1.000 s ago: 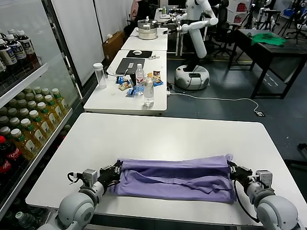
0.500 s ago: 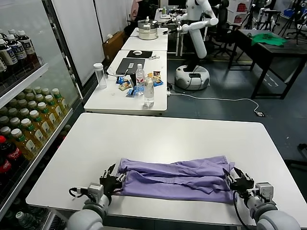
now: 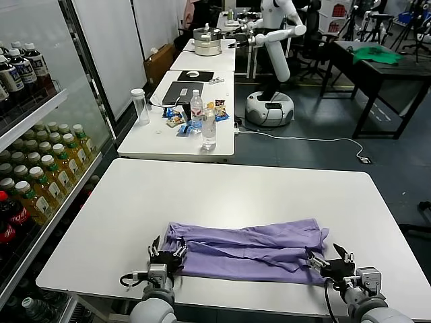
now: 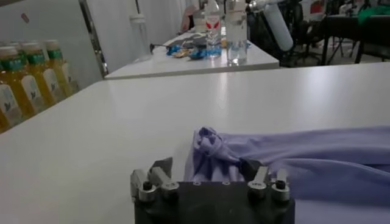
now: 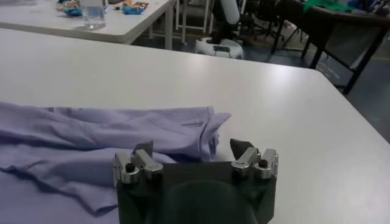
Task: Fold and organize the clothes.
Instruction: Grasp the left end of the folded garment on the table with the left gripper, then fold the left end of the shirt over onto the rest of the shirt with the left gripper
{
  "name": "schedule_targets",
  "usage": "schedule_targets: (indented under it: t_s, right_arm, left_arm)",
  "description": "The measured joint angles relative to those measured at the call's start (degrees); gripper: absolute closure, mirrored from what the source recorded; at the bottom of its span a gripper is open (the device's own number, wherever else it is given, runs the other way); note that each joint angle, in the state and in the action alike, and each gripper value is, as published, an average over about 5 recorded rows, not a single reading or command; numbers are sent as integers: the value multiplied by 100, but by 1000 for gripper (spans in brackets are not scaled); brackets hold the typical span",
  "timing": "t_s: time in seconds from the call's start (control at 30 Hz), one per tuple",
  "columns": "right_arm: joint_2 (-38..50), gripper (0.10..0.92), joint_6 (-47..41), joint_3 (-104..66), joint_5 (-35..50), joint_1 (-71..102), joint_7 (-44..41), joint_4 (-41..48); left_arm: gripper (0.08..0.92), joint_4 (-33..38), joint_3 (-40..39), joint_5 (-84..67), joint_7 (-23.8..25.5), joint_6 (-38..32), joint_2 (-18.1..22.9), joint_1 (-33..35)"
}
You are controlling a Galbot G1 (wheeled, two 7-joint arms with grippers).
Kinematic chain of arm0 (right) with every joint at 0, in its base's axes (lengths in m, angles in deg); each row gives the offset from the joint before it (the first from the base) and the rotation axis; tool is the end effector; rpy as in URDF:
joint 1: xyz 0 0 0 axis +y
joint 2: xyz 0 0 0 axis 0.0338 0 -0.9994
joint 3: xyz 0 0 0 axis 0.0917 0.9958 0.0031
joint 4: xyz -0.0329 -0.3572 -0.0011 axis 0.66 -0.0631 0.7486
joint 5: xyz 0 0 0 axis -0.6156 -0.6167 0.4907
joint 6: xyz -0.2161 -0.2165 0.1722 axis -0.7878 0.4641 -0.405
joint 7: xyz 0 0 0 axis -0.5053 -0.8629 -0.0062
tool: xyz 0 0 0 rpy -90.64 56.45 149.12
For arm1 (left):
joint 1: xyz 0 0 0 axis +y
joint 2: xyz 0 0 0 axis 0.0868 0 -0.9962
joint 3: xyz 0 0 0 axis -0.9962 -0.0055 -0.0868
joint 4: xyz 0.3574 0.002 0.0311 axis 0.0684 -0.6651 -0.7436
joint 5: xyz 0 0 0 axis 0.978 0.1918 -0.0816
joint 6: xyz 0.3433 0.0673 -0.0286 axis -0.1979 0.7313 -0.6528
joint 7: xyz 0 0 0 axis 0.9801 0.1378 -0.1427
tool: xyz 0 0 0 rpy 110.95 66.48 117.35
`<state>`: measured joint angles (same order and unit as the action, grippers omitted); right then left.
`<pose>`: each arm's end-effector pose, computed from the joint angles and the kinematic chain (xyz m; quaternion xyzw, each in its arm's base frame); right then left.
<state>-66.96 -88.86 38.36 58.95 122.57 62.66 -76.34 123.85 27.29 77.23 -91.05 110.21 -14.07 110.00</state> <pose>0.1847 -0.1125 -0.2511 0.0330 -0.9690 0.0402 0.2414 0.2300 -0.0549 -0.3352 0.0211 -0.9757 -0.0601 0.2096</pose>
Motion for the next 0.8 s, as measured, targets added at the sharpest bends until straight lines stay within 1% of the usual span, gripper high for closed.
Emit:
schedule_targets:
  t_s: [0.13,0.3,0.4,0.43,0.53,0.63,0.73,0.8]
  right_arm:
    - [-3,203,0,5,-2,0,-2,-24]
    - [12,203,-1,-9,23,5,-4,-71]
    - [30,203,-1,-37,50,13,-2,-93]
    - [36,203,-1,-46,62,15,-1,-100]
    - [46,203,1,-68,96,13,10,-114]
    - [40,203,6,-72,121,-1,25,-117]
    - [12,203,10,-54,127,-22,41,-113]
    - [-16,203,12,-31,121,-32,54,-107]
  left_arm:
    - [441,-57,-15,68,-14,-5,96,30]
    - [563,-102,51,7,18,11,133,36]
    - [658,-97,147,-125,58,15,88,49]
    - [701,-85,195,-184,74,17,56,59]
    - [788,-8,402,-403,124,43,-104,108]
    - [856,123,726,-686,180,95,-377,187]
    - [878,292,1155,-1045,233,156,-727,281]
    - [878,439,1487,-1319,251,193,-977,327]
